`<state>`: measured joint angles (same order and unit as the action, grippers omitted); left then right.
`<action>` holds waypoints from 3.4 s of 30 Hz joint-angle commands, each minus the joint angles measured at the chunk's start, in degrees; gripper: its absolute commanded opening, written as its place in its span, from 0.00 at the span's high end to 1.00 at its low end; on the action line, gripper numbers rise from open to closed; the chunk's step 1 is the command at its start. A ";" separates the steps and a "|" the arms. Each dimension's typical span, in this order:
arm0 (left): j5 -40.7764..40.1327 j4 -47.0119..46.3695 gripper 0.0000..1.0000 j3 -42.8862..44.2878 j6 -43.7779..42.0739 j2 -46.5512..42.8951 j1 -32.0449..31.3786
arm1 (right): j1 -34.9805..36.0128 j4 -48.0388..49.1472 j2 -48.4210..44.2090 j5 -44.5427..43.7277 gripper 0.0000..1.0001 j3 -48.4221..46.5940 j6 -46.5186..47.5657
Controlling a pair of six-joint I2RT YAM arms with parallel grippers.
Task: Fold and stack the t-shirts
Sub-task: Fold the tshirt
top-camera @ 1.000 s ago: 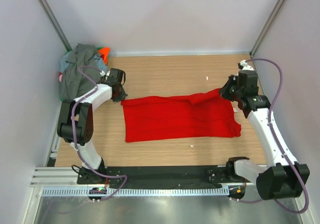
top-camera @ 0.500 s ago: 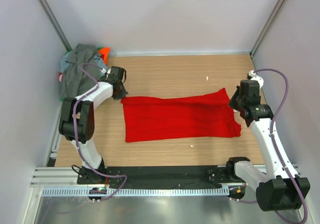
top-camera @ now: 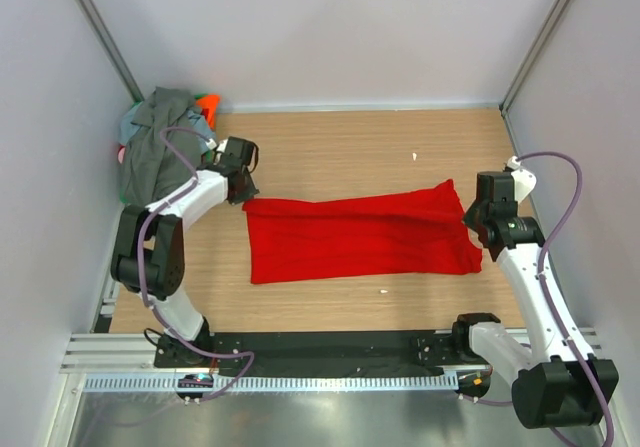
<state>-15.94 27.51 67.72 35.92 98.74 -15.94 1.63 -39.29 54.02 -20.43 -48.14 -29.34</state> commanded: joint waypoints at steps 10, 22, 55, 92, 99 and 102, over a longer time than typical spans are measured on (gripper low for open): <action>-10.50 12.21 0.16 -6.38 7.76 -17.43 -1.11 | -0.92 -2.03 -0.76 -5.85 0.07 0.06 -8.45; -2.43 5.90 0.21 0.91 0.73 -7.81 -9.89 | -0.84 9.47 2.84 16.72 0.08 10.85 -13.02; -0.46 23.09 0.20 6.40 35.36 -3.02 -61.12 | 16.57 -1.05 88.98 37.48 0.03 -85.09 5.00; 8.02 25.39 0.27 66.90 0.46 47.31 -7.17 | 25.00 47.89 -11.28 33.62 0.00 29.93 -12.23; 17.50 20.14 0.22 73.59 1.26 55.42 -3.49 | 25.00 54.30 -17.72 30.71 0.00 39.15 -10.64; 22.25 19.25 0.18 80.97 1.26 60.07 -2.25 | 25.00 57.83 -16.67 31.15 0.00 40.93 -11.00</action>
<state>-1.50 47.59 144.59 37.41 152.29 -19.99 26.30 10.33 36.77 11.29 -8.64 -39.83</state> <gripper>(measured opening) 0.809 0.996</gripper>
